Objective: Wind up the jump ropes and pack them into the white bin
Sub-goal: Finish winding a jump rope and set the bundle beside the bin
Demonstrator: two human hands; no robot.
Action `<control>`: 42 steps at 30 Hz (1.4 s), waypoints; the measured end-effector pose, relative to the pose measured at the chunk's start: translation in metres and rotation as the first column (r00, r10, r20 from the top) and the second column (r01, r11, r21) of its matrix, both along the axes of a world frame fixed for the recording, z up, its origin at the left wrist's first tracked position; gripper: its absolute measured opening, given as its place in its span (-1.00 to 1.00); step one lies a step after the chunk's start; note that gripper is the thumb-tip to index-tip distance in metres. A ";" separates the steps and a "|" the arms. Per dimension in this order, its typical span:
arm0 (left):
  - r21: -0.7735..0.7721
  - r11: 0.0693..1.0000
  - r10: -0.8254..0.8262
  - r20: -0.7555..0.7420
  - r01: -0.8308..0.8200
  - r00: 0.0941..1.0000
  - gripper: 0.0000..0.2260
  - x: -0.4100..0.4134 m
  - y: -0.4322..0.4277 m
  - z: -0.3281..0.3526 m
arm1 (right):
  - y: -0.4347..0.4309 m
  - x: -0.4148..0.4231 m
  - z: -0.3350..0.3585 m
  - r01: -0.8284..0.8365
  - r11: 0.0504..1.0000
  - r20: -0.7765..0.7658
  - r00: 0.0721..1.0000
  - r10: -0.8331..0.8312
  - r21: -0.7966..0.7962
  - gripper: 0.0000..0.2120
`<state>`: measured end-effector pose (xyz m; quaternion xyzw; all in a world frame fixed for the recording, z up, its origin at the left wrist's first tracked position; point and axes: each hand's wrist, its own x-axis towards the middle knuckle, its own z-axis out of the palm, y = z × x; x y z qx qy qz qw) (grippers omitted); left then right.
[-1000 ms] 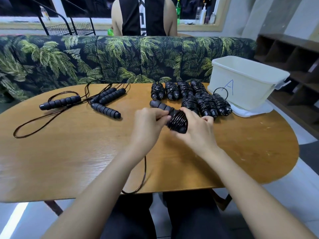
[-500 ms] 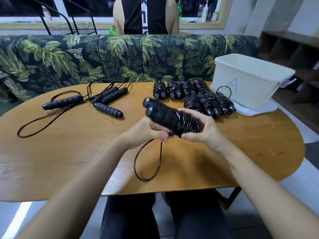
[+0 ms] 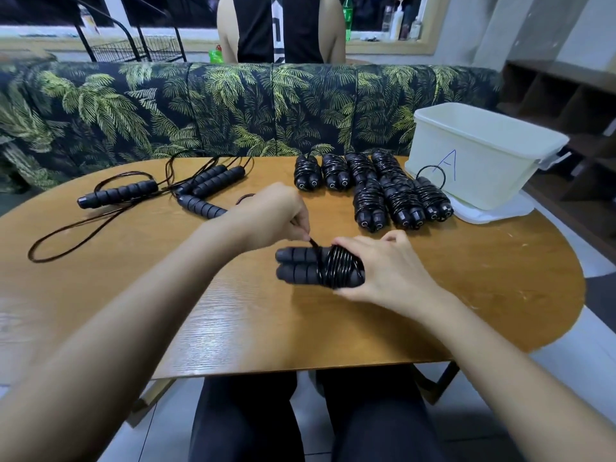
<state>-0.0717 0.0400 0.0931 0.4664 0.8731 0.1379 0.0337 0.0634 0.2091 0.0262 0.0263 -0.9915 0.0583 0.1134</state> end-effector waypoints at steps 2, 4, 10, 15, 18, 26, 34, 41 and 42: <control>0.150 0.979 0.147 -0.059 -0.137 0.987 -0.93 0.013 0.005 -0.004 | -0.004 -0.009 -0.005 0.114 0.993 -0.166 0.980 -0.107 0.033 -0.32; 0.336 0.907 0.282 -0.044 -0.252 0.958 -0.90 0.025 0.010 -0.013 | -0.009 -0.018 -0.009 0.204 0.979 -0.318 0.928 -0.194 -0.002 -0.36; 0.724 0.532 0.241 0.368 -0.439 0.898 -0.82 0.052 0.011 -0.038 | -0.022 -0.029 -0.004 0.244 0.881 -0.389 0.826 -0.408 -0.405 -0.38; 0.561 0.387 -0.077 0.811 -0.732 0.581 -0.96 0.051 -0.002 -0.049 | -0.018 -0.023 -0.002 0.186 0.706 -0.243 0.854 -0.461 -0.683 -0.37; 0.425 0.468 -0.222 0.905 -0.775 0.363 -0.94 0.042 -0.008 -0.052 | -0.016 -0.019 -0.007 0.115 0.567 -0.169 0.890 -0.424 -0.816 -0.41; 0.527 0.606 -0.177 0.820 -0.596 0.545 -0.82 0.035 -0.015 -0.038 | -0.025 -0.002 -0.010 -0.018 0.002 -0.019 0.978 -0.209 -1.000 -0.45; 0.677 0.459 -0.125 0.691 -0.576 0.712 -0.86 0.038 -0.008 -0.041 | -0.037 0.002 -0.022 0.172 -0.409 0.113 0.980 0.166 -0.896 -0.37; 0.726 0.348 -0.130 0.664 -0.593 0.736 -0.73 0.032 -0.007 -0.058 | -0.045 0.000 -0.019 0.334 -0.637 0.118 0.927 0.357 -0.695 -0.34; 0.721 0.356 -0.182 0.677 -0.594 0.713 -0.72 0.032 -0.007 -0.057 | -0.046 0.000 -0.018 0.366 -0.644 0.106 0.908 0.406 -0.672 -0.38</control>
